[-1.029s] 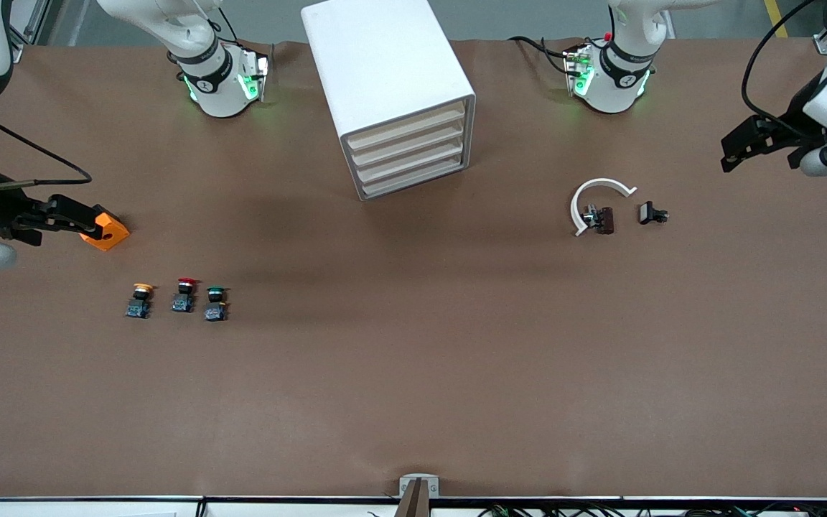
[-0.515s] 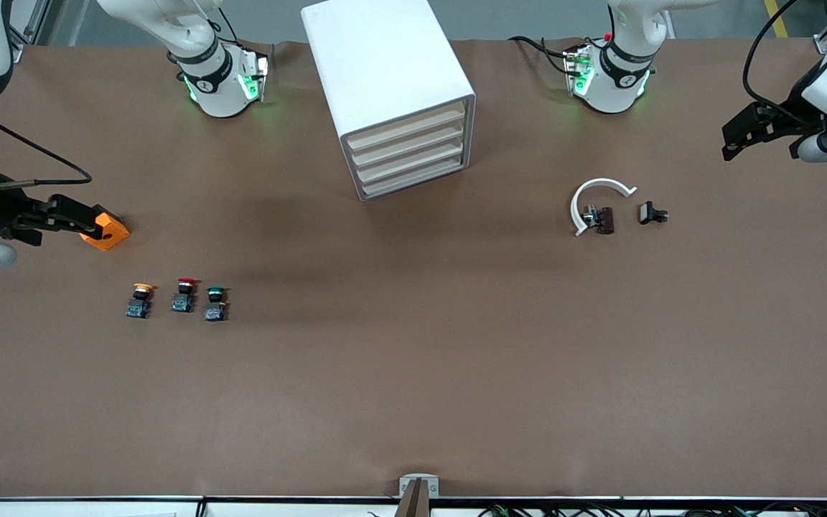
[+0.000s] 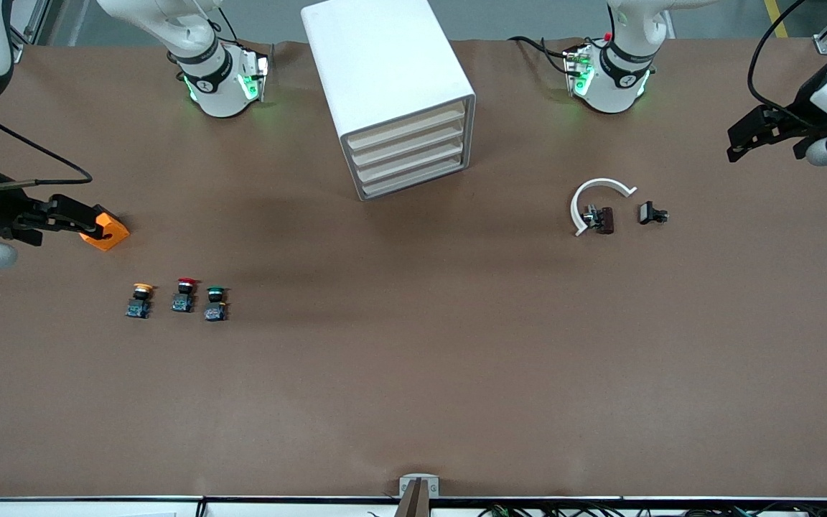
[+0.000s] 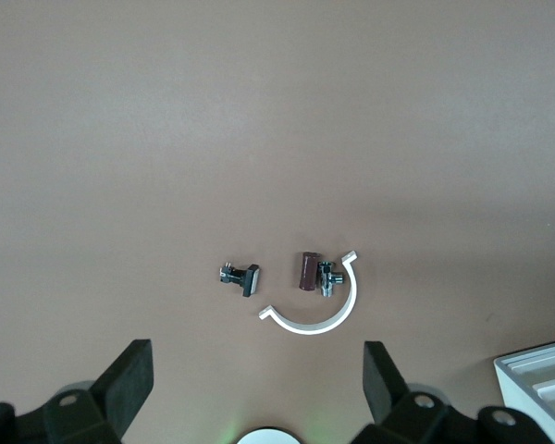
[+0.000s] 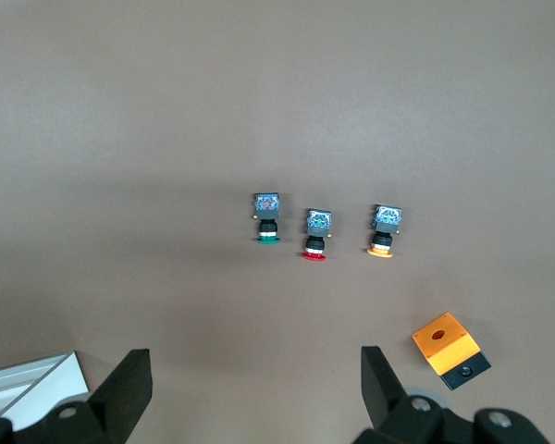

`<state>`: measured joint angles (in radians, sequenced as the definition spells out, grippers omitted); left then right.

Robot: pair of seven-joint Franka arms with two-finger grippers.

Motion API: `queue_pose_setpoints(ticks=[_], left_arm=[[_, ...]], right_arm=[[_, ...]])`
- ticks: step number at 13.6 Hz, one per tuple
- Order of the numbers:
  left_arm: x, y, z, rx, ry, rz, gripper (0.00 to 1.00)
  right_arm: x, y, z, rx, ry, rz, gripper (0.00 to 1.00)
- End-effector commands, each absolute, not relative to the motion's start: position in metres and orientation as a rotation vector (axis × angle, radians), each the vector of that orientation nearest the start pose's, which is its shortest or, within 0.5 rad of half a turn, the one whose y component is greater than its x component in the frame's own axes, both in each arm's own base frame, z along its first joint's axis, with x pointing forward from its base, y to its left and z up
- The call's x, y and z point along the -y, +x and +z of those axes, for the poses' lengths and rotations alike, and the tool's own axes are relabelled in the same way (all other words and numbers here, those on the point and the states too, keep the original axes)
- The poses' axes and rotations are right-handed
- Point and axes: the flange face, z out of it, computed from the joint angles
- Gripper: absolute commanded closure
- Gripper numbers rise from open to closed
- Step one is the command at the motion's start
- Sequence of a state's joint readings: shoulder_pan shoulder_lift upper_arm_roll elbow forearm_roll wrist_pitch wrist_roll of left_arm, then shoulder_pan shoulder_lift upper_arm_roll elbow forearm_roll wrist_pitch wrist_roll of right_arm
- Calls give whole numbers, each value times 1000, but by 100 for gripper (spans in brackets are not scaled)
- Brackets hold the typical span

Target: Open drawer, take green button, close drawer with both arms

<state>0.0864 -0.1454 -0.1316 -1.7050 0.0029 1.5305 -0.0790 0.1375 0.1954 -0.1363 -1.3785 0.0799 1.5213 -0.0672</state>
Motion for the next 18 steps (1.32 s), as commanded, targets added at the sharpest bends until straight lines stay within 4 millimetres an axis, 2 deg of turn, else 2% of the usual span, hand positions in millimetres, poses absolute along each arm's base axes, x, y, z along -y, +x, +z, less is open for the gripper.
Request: queue_pose_setpoints(ticks=[1, 18], left_arm=[[22, 504, 633, 45, -3138, 48, 0], [27, 503, 633, 31, -3139, 36, 0]], right_arm=[[-20, 608, 601, 123, -3076, 75, 0], [-17, 607, 603, 121, -3095, 71, 0]])
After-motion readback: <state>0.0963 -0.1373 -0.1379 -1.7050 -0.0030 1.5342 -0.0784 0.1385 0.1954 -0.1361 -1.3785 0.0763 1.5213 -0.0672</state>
